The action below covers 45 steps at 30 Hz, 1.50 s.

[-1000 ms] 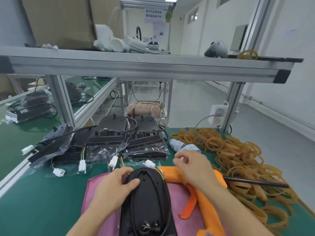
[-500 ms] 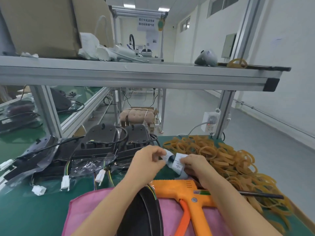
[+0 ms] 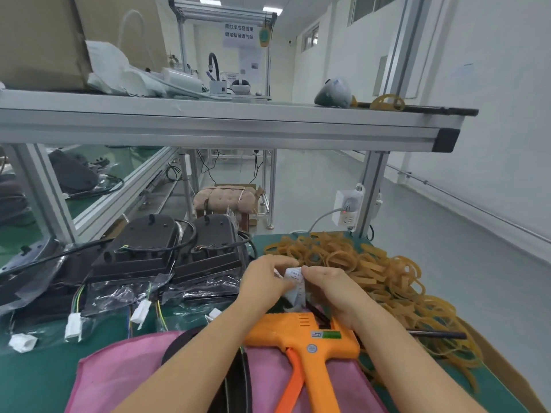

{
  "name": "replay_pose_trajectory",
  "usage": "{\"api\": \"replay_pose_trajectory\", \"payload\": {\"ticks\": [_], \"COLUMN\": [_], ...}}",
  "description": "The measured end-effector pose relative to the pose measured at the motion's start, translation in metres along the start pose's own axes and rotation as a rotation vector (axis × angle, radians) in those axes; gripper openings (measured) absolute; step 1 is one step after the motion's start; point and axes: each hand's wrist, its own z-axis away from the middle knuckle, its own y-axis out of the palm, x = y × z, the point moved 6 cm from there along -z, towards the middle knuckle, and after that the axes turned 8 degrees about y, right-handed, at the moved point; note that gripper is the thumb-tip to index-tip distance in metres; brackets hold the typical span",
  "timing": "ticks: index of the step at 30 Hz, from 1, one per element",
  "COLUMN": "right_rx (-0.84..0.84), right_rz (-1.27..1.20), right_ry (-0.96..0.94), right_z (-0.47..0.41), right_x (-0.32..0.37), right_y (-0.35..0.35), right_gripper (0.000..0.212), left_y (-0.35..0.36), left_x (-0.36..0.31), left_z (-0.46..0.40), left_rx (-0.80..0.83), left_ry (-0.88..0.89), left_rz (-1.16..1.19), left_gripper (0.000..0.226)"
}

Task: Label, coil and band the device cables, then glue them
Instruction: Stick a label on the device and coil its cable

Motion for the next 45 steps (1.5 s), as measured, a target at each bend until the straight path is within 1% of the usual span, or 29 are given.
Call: {"api": "replay_pose_trajectory", "payload": {"ticks": [3, 4, 6, 7, 8, 9, 11, 14, 19, 21, 24, 25, 27, 29, 31, 33, 35, 37, 38, 41, 42, 43, 45], "right_rx": [-0.041, -0.105, -0.300, -0.378, -0.422, -0.436, -0.437, -0.453, -0.530, -0.550, -0.523, -0.505, -0.465, -0.439, -0.440, -0.469, -0.496, -0.463, -0.429, -0.350, -0.329, -0.310, -0.305], "right_rz": [0.135, 0.217, 0.349, 0.385, 0.417, 0.454, 0.535, 0.580, 0.734, 0.706, 0.483, 0.430, 0.421, 0.464, 0.490, 0.474, 0.389, 0.279, 0.233, 0.189, 0.185, 0.180, 0.194], "right_ry": [-0.035, -0.079, -0.209, -0.279, -0.348, -0.409, -0.496, -0.550, -0.644, -0.648, -0.522, -0.480, -0.444, -0.454, -0.491, -0.575, -0.633, -0.580, -0.522, -0.390, -0.376, -0.369, -0.371], "right_z": [0.002, 0.003, 0.007, 0.011, 0.014, 0.016, 0.020, 0.022, 0.030, 0.031, 0.026, 0.024, 0.023, 0.024, 0.028, 0.036, 0.042, 0.041, 0.039, 0.032, 0.031, 0.031, 0.032], "right_x": [0.001, 0.003, 0.011, 0.014, 0.017, 0.021, 0.026, 0.029, 0.032, 0.029, 0.018, 0.015, 0.013, 0.014, 0.014, 0.016, 0.018, 0.016, 0.013, 0.005, 0.003, 0.001, 0.000], "right_y": [-0.002, -0.004, -0.010, -0.011, -0.012, -0.010, -0.005, -0.004, 0.000, -0.001, -0.009, -0.012, -0.012, -0.009, -0.006, -0.005, -0.010, -0.017, -0.019, -0.016, -0.014, -0.011, -0.007], "right_gripper": [0.032, 0.028, 0.018, 0.019, 0.024, 0.027, 0.020, 0.008, 0.006, 0.007, 0.015, 0.017, 0.016, 0.013, 0.015, 0.017, 0.016, 0.015, 0.015, 0.015, 0.016, 0.016, 0.015], "left_y": [-0.004, -0.006, -0.009, -0.009, -0.009, -0.008, -0.006, -0.004, -0.001, 0.002, 0.004, 0.004, 0.002, -0.001, -0.002, 0.000, 0.003, 0.004, 0.003, 0.002, 0.002, 0.002, 0.002], "left_x": [-0.001, -0.001, -0.001, -0.001, -0.002, -0.002, -0.004, -0.006, -0.006, -0.004, -0.003, -0.002, 0.003, 0.003, 0.001, 0.000, 0.004, 0.010, 0.010, 0.004, 0.000, -0.004, -0.006], "left_z": [-0.001, -0.002, -0.004, -0.005, -0.006, -0.006, -0.006, -0.006, -0.006, -0.007, -0.005, -0.004, -0.002, -0.002, -0.004, -0.004, -0.002, 0.001, 0.003, 0.005, 0.005, 0.005, 0.004], "left_rx": [-0.033, -0.048, -0.073, -0.074, -0.067, -0.055, -0.026, 0.010, 0.074, 0.106, 0.169, 0.190, 0.190, 0.134, 0.105, 0.119, 0.156, 0.175, 0.157, 0.097, 0.095, 0.092, 0.085], "left_ry": [0.034, 0.037, 0.039, 0.043, 0.054, 0.069, 0.111, 0.175, 0.263, 0.274, 0.288, 0.280, 0.238, 0.231, 0.219, 0.221, 0.227, 0.235, 0.252, 0.297, 0.313, 0.320, 0.318], "left_rz": [0.006, 0.010, 0.021, 0.023, 0.016, -0.003, -0.067, -0.157, -0.293, -0.320, -0.321, -0.301, -0.223, -0.211, -0.277, -0.371, -0.485, -0.563, -0.556, -0.384, -0.339, -0.307, -0.319], "left_gripper": [0.015, 0.009, 0.004, 0.004, 0.007, 0.009, 0.014, 0.017, 0.026, 0.027, 0.013, 0.014, 0.029, 0.018, 0.012, 0.014, 0.017, 0.016, 0.016, 0.042, 0.045, 0.041, 0.024]}}
